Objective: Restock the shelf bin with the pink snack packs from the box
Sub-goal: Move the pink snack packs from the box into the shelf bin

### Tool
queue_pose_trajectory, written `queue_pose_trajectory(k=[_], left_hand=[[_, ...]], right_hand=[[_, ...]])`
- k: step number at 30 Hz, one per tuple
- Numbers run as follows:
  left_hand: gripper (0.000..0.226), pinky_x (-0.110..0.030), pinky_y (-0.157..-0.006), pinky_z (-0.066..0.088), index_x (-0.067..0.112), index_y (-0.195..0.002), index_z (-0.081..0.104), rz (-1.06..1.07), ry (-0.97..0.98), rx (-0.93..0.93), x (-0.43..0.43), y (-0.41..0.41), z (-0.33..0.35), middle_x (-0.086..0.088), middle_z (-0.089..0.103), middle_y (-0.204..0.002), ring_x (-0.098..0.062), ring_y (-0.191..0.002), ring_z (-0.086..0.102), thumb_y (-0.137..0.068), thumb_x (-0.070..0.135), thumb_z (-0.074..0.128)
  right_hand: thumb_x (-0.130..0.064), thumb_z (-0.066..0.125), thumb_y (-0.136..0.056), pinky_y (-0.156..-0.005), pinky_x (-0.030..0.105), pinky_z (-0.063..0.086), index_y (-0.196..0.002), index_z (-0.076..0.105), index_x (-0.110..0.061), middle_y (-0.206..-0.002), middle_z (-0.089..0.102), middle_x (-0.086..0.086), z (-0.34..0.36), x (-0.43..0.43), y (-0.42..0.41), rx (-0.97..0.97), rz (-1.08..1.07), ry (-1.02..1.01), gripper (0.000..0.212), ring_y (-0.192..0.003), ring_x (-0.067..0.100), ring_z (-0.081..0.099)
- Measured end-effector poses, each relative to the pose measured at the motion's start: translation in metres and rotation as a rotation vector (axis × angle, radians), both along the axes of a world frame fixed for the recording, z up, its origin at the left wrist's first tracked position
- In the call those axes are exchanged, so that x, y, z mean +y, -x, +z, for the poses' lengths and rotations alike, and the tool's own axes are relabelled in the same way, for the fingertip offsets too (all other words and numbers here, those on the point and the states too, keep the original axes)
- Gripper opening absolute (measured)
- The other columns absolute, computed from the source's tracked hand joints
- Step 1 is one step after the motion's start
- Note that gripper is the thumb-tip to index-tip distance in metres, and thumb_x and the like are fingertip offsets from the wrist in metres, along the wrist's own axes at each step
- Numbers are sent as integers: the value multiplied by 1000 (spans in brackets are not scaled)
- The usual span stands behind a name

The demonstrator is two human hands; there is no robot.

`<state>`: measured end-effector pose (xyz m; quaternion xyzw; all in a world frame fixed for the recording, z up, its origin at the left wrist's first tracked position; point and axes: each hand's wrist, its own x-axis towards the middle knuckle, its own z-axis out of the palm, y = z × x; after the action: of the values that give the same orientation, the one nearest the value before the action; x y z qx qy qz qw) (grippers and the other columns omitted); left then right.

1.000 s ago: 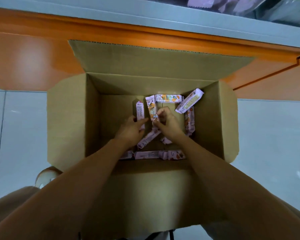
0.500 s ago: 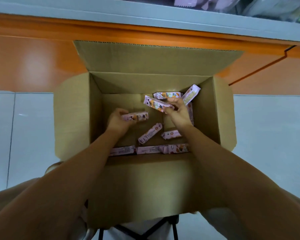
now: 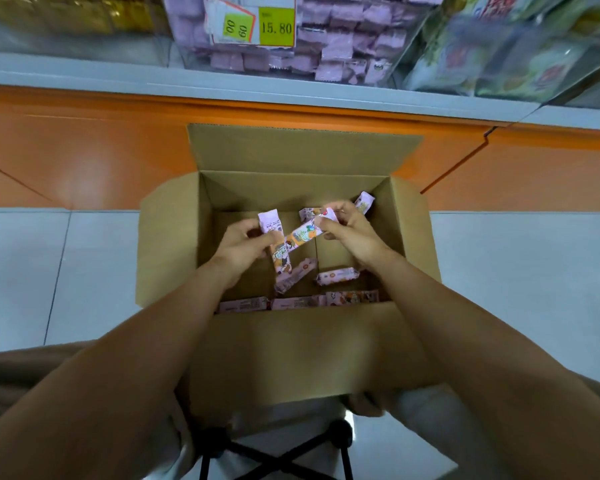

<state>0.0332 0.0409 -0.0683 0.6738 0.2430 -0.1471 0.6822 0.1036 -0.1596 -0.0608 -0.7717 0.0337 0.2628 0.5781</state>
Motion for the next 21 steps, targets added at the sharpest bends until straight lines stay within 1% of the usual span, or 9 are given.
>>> queue_pose_trajectory(k=[2, 5, 8, 10, 12, 15, 16, 18, 21], left_hand=[[21, -42, -81, 53, -2, -98, 67, -40, -1, -19, -1, 4, 9, -13, 64, -88, -23, -81, 59, -85, 15, 71], [23, -22, -60, 49, -7, -102, 64, -101, -6, -50, -3, 11, 24, -15, 60, -88, -24, -77, 53, -88, 11, 67], [17, -14, -57, 51, 5, -107, 66, -160, 35, -50, -10, 16, 41, -12, 65, -97, -18, -81, 59, -90, 10, 65], [21, -14, -58, 51, 5, -110, 64, -180, 55, -53, -16, 18, 51, -7, 64, -96, -14, -79, 59, -91, 15, 65], [27, -19, -59, 49, 1, -110, 62, -165, 53, -77, -20, 18, 59, -9, 63, -92, -18, -78, 55, -90, 18, 66], [28, -22, -62, 49, 1, -111, 61, -108, 21, -123, -20, 21, 71, -11, 65, -96, -19, -77, 58, -89, 17, 67], [28, -23, -64, 51, 0, -112, 60, -87, 26, -137, -21, 22, 76, -13, 66, -99, -19, -79, 60, -90, 16, 67], [31, -31, -72, 54, -1, -116, 60, -75, 67, -151, -22, 25, 86, -17, 68, -105, -22, -86, 64, -90, 15, 66], [34, -31, -69, 58, 0, -118, 60, -103, 106, -179, -24, 29, 105, -15, 70, -107, -19, -84, 69, -88, 12, 68]], right_hand=[[-13, 68, -87, -80, 28, 48, -104, 59, -15, -93, 66, -2, 12, -2, 3, -5, 69, 3, 19, -85, 10, 60], [-16, 64, -91, -72, 17, 47, -111, 66, -8, -85, 65, -6, 30, -6, 7, -10, 181, 18, 22, -76, 1, 58], [-18, 65, -90, -82, 25, 51, -117, 65, -9, -96, 69, 7, 43, -3, 12, -10, 219, -1, 28, -86, 11, 60], [-11, 67, -88, -82, 29, 51, -114, 60, -8, -96, 67, 11, 54, 2, 16, -23, 186, -40, 27, -81, 16, 61], [-7, 67, -88, -68, 19, 52, -108, 56, -7, -92, 65, 10, 66, 6, 18, -45, 168, -45, 23, -70, 12, 62], [-11, 64, -90, -47, 9, 42, -100, 58, -5, -84, 62, 13, 83, 7, 22, -32, 182, -54, 13, -59, 7, 59], [-13, 63, -92, -47, 9, 41, -99, 60, -4, -84, 61, 14, 88, 9, 23, -36, 194, -54, 12, -61, 9, 58], [-16, 64, -91, -58, 14, 49, -96, 63, -4, -87, 63, 13, 96, 12, 25, -86, 201, -47, 14, -74, 15, 60], [-15, 70, -87, -70, 22, 49, -91, 63, -10, -87, 67, 13, 108, 18, 28, -171, 158, -83, 9, -75, 13, 60]])
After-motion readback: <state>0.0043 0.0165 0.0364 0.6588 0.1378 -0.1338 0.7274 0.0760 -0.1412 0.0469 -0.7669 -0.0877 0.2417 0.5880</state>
